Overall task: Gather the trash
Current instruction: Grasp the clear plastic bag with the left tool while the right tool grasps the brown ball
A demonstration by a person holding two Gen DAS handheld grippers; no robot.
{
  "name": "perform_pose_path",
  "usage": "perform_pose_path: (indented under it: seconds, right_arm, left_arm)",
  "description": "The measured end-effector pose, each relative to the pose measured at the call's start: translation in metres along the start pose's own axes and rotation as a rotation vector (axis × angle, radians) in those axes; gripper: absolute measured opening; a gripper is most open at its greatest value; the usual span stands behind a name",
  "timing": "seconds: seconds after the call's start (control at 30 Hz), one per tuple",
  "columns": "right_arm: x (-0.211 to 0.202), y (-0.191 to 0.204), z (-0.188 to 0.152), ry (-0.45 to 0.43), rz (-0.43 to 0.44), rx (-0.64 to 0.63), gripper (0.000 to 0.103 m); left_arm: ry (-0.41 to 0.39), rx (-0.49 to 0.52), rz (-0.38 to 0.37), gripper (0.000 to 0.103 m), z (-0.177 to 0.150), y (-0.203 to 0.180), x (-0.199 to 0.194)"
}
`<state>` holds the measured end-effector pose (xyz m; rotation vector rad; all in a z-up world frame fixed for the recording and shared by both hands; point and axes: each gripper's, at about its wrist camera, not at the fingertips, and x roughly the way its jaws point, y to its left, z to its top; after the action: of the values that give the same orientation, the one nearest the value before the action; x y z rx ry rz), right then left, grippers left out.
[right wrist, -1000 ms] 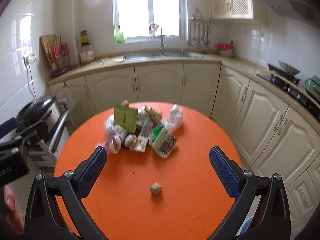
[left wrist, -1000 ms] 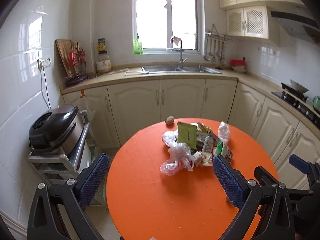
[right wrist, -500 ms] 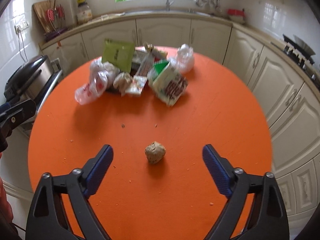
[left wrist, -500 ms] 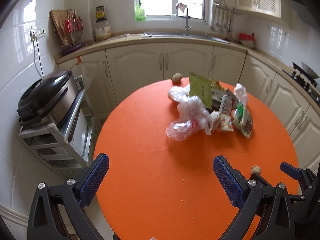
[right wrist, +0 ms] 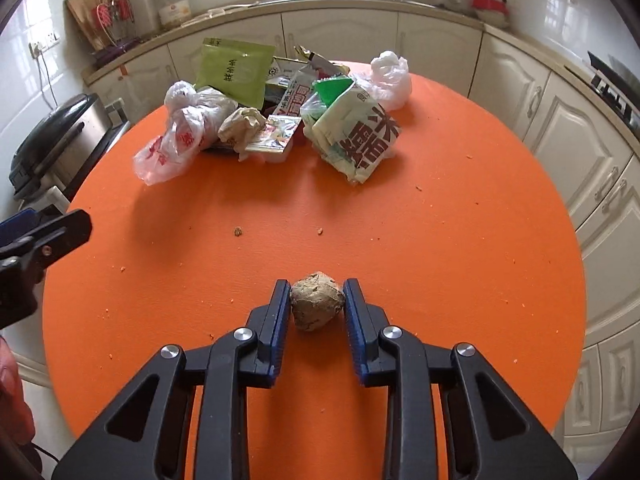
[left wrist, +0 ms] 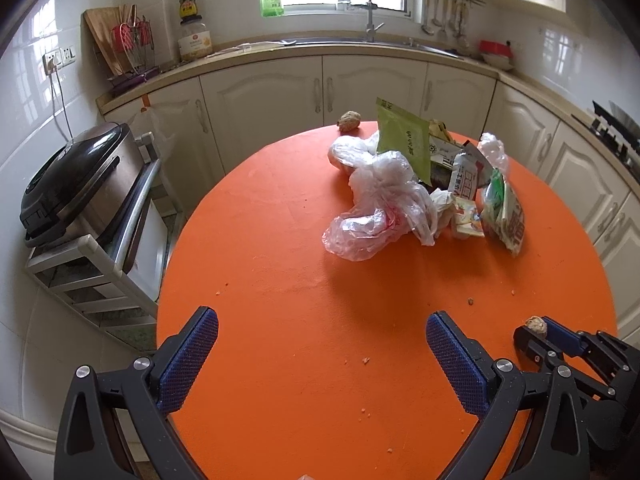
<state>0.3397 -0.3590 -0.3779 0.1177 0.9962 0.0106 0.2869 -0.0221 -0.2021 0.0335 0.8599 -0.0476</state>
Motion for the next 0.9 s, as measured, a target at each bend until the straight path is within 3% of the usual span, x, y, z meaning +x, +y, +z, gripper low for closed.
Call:
perform_pose_path:
  seconds: [0.4,0.57,0.67,0.7,0.73,0.8,0.9]
  right_arm:
    - [0.001,-0.016,0.032,-0.047,0.036,0.027,0.027]
    - [0.004,-0.025,0.044,-0.058,0.035,0.036,0.027]
    - [0.006,-0.027,0.048,-0.06,0.033,0.041,0.027]
    - [0.007,-0.028,0.049,-0.06,0.033,0.043,0.027]
    - [0.006,-0.029,0.048,-0.059,0.033,0.045,0.027]
    - [0.006,-0.03,0.047,-0.06,0.034,0.046,0.027]
    - [0.004,-0.03,0.045,-0.062,0.033,0.051,0.027]
  left_arm:
    - [-0.018,0.012,-0.016,0.102,0.058,-0.02,0.046]
    - [0.039,0.015,-0.029,0.102,0.081,-0.029,0.09]
    - [0.07,0.01,-0.076,0.102,0.086,-0.028,0.112]
    - [0.078,0.006,-0.098,0.094,0.087,-0.028,0.118]
    - [0.089,-0.005,-0.128,0.077,0.086,-0.025,0.123]
    - [0.134,-0.04,-0.207,0.054,0.085,-0.017,0.135]
    - [0.112,-0.025,-0.224,0.04,0.084,-0.007,0.132]
